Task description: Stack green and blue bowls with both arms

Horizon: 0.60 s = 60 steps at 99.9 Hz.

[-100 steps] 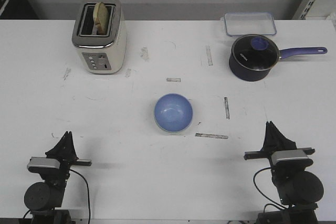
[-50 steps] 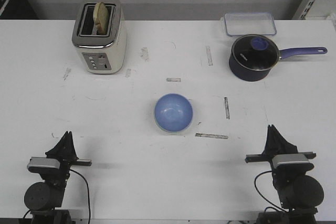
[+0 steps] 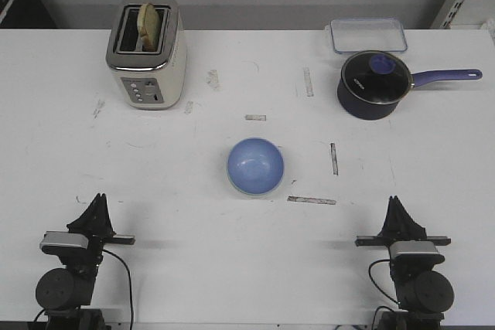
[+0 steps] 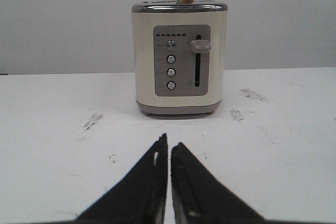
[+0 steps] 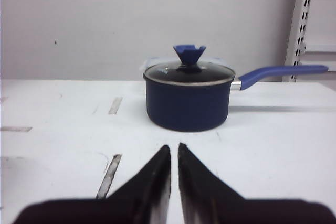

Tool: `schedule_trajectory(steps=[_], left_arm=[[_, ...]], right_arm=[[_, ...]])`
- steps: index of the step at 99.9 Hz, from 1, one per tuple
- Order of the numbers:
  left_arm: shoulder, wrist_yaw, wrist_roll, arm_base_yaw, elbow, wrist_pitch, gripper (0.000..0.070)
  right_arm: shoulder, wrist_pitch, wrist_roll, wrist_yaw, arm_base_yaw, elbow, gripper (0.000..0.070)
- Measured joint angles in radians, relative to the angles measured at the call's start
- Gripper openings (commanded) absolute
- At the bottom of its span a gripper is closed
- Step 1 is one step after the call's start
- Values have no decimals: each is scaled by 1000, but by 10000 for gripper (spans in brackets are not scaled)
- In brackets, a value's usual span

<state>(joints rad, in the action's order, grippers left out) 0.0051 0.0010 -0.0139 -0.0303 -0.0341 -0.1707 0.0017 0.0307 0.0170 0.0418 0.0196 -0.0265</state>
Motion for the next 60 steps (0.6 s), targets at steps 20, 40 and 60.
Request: schedule_trajectory(steps=[20, 40, 60], left_arm=[[0, 0, 0, 0, 0, 0, 1], [0, 0, 0, 0, 0, 0, 1], [0, 0, 0, 0, 0, 0, 1]], right_arm=[[0, 9, 16, 11, 0, 12, 15], [0, 34, 17, 11, 0, 12, 15], [0, 34, 17, 11, 0, 12, 15]])
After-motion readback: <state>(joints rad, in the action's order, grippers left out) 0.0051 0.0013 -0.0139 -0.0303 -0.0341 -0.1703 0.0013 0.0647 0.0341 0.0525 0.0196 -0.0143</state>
